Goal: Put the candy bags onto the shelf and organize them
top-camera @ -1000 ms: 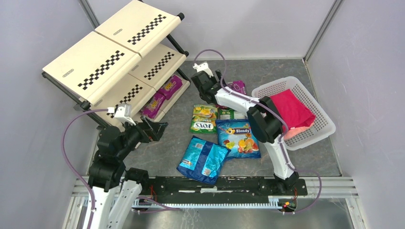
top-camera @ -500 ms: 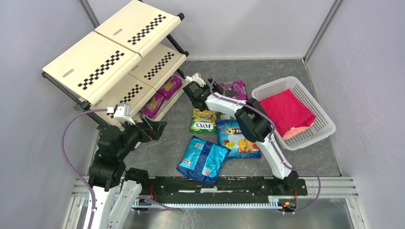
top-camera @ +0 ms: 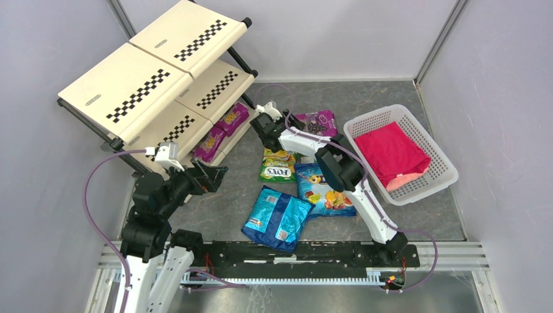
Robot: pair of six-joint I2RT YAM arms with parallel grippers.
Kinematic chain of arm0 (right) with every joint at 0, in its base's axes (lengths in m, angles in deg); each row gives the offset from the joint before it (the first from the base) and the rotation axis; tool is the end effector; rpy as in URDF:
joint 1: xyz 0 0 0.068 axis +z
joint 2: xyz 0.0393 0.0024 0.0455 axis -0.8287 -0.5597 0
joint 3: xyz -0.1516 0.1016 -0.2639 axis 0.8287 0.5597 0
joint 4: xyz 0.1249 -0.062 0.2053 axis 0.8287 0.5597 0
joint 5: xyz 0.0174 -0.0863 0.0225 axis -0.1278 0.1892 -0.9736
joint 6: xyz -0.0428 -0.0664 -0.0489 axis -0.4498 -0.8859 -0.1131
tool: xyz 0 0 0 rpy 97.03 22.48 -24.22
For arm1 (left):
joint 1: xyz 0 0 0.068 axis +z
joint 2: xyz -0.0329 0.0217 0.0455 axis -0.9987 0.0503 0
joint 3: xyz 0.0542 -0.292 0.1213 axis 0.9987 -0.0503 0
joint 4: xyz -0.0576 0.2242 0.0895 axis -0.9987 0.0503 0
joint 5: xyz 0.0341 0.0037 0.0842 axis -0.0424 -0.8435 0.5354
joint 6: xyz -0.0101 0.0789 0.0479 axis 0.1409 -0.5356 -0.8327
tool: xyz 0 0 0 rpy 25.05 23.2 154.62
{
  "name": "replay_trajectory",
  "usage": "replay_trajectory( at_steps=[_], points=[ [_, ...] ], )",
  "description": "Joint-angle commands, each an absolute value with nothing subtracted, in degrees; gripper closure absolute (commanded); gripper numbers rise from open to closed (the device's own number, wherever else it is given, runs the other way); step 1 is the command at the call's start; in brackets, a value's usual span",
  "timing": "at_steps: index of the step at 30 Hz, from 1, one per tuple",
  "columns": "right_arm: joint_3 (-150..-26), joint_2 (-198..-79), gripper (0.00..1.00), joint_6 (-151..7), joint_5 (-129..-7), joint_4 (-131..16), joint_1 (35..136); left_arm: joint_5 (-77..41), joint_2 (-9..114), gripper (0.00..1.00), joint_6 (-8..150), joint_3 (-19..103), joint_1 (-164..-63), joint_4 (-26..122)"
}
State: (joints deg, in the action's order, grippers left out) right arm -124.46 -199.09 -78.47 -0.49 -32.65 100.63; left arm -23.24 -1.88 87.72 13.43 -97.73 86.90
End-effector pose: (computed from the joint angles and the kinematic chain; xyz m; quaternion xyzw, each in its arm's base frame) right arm 0.4507 0.3440 0.1498 -0.1734 0.8224 -0.3399 0.4219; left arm 0.0628 -0.0316 0.3325 -0.0479 0.7842 -0.2913 0.5457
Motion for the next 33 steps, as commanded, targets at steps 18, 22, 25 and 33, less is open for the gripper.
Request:
replay_trajectory(
  at_steps=[18,22,25,33],
  points=[
    [-111.3,-176.3,0.96,-82.5,-8.2,-49.0,100.2,-23.4,-2.9,0.0,87.1,14.4,-97.5,85.7],
    [-106.2,-167.5,1.0,-79.6,-16.8,-49.9,101.0,-23.3,-3.3,0.0,87.1,14.4,-97.5,85.8],
    [-101.3,-159.9,1.0,-73.2,-26.5,-51.2,101.3,-23.3,-3.3,0.0,87.2,14.4,-97.5,85.7],
    [-81.4,-149.4,1.0,-43.1,-63.5,-73.6,101.4,-23.1,-3.4,0.0,87.2,14.4,-97.5,85.7]
  ],
)
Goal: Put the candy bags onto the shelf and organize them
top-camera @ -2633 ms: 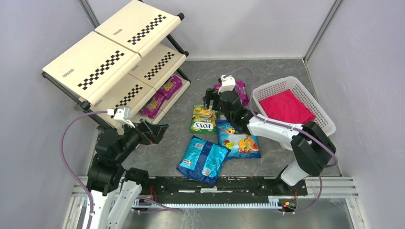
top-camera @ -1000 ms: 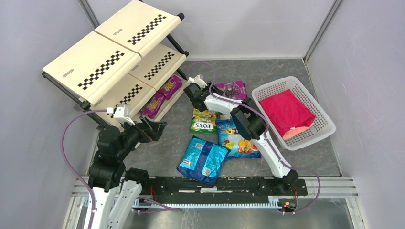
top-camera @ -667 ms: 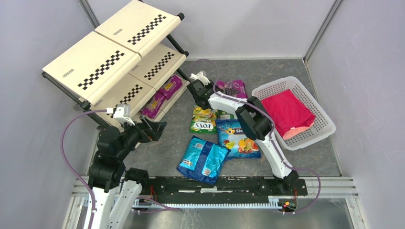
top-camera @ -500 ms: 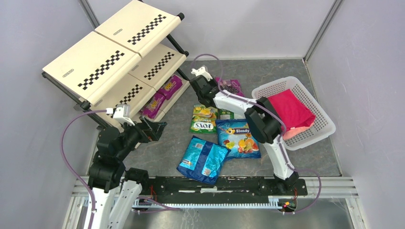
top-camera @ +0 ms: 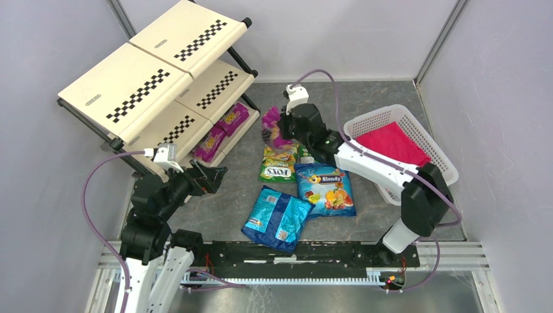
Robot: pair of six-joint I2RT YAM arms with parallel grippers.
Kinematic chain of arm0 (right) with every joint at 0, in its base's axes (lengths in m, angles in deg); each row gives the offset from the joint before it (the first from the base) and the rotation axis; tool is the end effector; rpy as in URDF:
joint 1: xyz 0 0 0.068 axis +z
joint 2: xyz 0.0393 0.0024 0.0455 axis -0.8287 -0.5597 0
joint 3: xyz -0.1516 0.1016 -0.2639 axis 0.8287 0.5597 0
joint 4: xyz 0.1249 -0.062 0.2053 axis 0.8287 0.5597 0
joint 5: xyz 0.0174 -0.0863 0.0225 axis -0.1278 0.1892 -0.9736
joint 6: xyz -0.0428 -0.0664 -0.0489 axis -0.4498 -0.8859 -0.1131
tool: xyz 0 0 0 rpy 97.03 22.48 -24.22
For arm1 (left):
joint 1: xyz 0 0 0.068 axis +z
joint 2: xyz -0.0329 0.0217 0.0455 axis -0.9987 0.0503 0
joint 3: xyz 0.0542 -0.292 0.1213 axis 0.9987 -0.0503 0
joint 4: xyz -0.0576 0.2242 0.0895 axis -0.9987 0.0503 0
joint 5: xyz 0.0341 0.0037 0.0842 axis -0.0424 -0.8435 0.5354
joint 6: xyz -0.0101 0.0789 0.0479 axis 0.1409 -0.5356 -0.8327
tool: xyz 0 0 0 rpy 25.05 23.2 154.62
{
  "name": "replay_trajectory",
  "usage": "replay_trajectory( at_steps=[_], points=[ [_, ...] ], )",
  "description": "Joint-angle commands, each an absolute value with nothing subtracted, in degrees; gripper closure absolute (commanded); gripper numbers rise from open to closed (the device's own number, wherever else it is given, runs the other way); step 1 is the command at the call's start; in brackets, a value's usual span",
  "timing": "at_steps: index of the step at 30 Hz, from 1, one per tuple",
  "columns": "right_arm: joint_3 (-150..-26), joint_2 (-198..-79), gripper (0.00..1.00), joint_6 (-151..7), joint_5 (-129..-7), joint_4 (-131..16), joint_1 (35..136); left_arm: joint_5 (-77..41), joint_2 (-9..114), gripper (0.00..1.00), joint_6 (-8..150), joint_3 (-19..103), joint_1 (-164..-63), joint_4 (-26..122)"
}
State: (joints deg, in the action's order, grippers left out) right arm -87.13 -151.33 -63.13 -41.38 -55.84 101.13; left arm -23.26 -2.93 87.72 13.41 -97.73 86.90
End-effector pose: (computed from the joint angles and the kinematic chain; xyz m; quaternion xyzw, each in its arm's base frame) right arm 0.3165 0.2799 0.3500 -0.1177 0.8124 0.1641 0.5471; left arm 0.0588 -0.0309 0.3332 -0.0461 0.7789 -0.2931 0.5525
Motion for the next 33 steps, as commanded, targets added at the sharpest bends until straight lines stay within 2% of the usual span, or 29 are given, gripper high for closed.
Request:
replay_trajectory(
  at_steps=[1,10,16,19,22,25,30,33],
  points=[
    [-79.2,-149.8,1.0,-39.2,-66.7,-77.5,101.7,-23.2,-3.4,0.0,87.2,14.4,-97.4,85.7],
    [-65.7,-160.9,0.99,-5.9,-75.6,-109.0,103.6,-23.1,-3.5,0.0,87.2,14.4,-97.4,85.7],
    [-62.8,-163.4,0.95,-7.6,-75.0,-108.0,103.7,-23.0,-3.6,0.0,87.2,14.3,-97.4,85.7],
    [-63.5,-162.6,0.8,-14.0,-75.0,-102.0,103.7,-23.0,-3.3,0.0,87.2,14.4,-97.4,85.7],
    [-64.3,-162.1,0.55,-20.1,-76.4,-98.9,103.7,-23.0,-3.2,0.0,87.2,14.4,-97.4,85.7],
    [-65.9,-161.8,0.38,-24.7,-78.3,-94.5,103.8,-22.7,-3.4,0.0,87.3,14.3,-97.3,85.7],
    [-69.5,-161.4,0.24,-31.5,-79.5,-86.4,104.3,-22.8,-3.6,0.0,87.3,14.3,-97.3,85.7],
    [-74.0,-162.9,0.23,-35.8,-79.8,-79.0,105.0,-22.9,-3.7,0.0,87.3,14.3,-97.3,85.7]
  ],
)
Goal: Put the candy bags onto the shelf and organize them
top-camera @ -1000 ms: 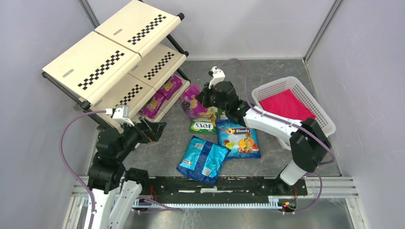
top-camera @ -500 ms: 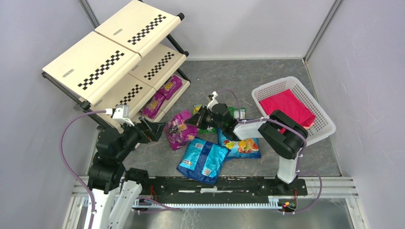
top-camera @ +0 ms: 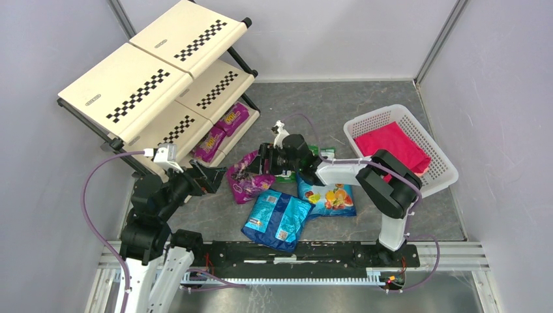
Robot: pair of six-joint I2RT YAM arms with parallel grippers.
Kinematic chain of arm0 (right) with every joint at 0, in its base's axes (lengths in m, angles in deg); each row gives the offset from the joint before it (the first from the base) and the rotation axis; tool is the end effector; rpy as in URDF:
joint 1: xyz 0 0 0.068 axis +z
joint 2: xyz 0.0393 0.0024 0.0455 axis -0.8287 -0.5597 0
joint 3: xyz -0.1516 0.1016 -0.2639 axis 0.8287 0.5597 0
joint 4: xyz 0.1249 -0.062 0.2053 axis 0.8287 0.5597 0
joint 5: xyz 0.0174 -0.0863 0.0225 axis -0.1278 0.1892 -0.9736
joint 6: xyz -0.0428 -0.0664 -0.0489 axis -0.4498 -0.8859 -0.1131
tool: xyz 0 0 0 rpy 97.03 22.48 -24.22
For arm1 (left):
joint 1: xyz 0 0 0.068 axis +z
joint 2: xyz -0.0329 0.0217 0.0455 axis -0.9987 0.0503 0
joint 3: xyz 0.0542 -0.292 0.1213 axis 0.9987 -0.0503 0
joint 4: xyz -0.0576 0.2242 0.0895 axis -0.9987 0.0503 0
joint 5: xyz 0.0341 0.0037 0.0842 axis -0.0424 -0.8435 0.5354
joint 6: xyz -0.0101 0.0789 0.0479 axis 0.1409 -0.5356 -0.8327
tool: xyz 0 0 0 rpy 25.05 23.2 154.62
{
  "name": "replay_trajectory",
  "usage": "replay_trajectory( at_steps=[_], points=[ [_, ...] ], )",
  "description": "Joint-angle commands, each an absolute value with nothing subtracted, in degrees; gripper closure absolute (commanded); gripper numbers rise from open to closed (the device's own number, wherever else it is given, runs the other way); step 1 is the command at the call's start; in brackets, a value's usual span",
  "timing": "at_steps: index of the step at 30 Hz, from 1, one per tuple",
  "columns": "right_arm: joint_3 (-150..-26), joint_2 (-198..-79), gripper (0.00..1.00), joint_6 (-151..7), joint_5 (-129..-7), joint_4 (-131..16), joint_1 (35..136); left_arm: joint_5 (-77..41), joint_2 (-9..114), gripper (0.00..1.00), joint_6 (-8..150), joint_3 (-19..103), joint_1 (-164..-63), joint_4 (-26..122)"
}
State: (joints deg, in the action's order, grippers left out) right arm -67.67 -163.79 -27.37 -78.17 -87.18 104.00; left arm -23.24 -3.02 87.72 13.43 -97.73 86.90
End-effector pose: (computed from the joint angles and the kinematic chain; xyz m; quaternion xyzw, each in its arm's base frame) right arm 0.2765 0.3459 0.2137 -0.0618 0.8219 0.5042 0.2577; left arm 0.0585 -0.0308 0.3334 -0.0461 0.7783 -0.2932 0.5533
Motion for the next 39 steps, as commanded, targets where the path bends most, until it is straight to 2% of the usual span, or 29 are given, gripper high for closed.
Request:
replay_trajectory(
  at_steps=[1,15,18,20,24,28,34,39],
  points=[
    [-75.1,-163.4,0.23,-36.5,-79.9,-77.2,105.3,-22.9,-3.8,0.0,87.3,14.3,-97.3,85.7],
    [-82.0,-168.3,0.34,-44.6,-77.9,-65.4,106.8,-23.2,-4.4,0.0,87.2,14.3,-97.4,85.5],
    [-82.3,-168.8,0.5,-43.9,-77.8,-64.5,106.9,-23.3,-4.7,0.0,87.2,14.3,-97.4,85.5],
    [-81.3,-167.8,0.56,-42.1,-77.3,-65.9,107.2,-23.6,-4.8,0.0,87.1,14.3,-97.4,85.5],
    [-75.7,-163.5,0.72,-32.9,-76.8,-75.7,107.6,-23.3,-5.4,0.0,87.2,14.3,-97.4,85.5],
    [-68.2,-160.9,0.79,-19.7,-74.3,-92.7,109.0,-23.3,-5.4,0.0,87.2,14.2,-97.4,85.3],
    [-68.6,-166.3,0.8,-4.5,-71.1,-111.8,112.9,-23.3,-6.7,0.0,87.2,14.2,-97.4,85.2],
    [-75.9,-172.9,0.79,0.7,-66.0,-118.2,116.3,-23.0,-8.3,0.0,87.2,14.2,-97.4,85.1]
  ],
)
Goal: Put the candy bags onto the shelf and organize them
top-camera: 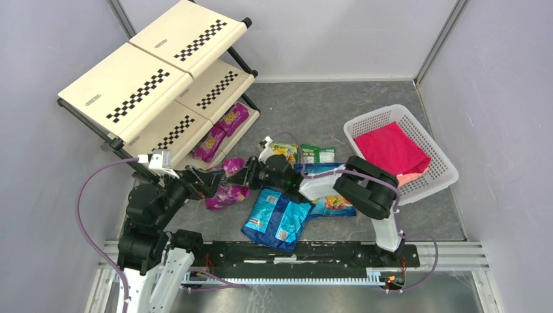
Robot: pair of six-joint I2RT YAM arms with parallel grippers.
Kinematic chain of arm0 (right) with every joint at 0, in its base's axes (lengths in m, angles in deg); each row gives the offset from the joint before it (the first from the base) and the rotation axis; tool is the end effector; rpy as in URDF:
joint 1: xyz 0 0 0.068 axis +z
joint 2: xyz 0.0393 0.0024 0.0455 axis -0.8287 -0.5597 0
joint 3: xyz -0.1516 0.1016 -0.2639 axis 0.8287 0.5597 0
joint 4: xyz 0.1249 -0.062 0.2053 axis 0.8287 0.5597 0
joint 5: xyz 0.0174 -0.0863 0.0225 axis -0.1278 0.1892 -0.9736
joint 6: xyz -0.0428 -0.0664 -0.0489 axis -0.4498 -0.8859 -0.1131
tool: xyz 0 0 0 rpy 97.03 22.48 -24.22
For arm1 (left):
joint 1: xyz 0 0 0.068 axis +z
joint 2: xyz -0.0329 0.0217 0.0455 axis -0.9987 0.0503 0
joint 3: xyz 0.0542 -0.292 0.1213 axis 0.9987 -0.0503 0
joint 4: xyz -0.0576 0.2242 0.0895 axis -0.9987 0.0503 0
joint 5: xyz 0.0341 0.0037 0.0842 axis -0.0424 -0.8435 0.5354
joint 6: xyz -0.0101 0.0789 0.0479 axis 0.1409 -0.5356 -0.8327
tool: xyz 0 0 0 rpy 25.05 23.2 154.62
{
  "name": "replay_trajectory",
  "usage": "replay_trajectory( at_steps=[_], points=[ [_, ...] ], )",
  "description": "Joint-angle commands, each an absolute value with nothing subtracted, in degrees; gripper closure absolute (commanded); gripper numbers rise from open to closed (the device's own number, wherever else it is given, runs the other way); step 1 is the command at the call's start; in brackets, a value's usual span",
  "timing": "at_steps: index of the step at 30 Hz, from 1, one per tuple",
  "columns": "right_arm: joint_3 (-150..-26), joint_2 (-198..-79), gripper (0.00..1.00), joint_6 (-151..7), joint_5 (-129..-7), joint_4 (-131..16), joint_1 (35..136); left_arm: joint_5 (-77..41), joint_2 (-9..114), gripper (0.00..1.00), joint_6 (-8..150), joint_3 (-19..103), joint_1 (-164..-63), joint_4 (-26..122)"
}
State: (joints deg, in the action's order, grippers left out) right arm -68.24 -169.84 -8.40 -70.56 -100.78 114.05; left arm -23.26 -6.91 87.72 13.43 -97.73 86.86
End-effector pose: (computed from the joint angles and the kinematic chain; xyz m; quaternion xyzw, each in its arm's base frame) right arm 0.2348 0.4053 0.2051 0.0300 0.7863 0.5829 0.2025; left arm 0.0437 -0.0281 0.3359 -0.0395 0.7574 -0.2996 0.5789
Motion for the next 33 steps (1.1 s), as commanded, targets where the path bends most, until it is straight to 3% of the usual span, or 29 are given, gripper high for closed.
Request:
replay_trajectory(
  at_steps=[1,6,12,20,33],
  points=[
    [-78.0,-174.2,0.79,1.2,-64.7,-118.4,116.8,-22.8,-8.7,0.0,87.2,14.2,-97.3,85.1],
    [-86.1,-180.9,0.79,4.4,-63.0,-121.1,117.9,-13.8,-11.2,0.0,89.4,15.6,-97.0,88.1],
    [-89.4,-182.4,0.79,3.3,-64.0,-119.6,117.6,-11.9,-11.6,0.0,90.1,16.0,-95.9,89.2],
    [-77.7,-170.0,0.77,-10.0,-64.2,-115.5,115.4,-21.5,-7.5,0.0,86.8,16.0,-96.1,87.0],
    [-56.7,-147.7,0.77,-21.7,-84.7,-121.2,105.1,-44.8,4.7,0.0,93.0,23.7,-97.6,82.1]
  ],
)
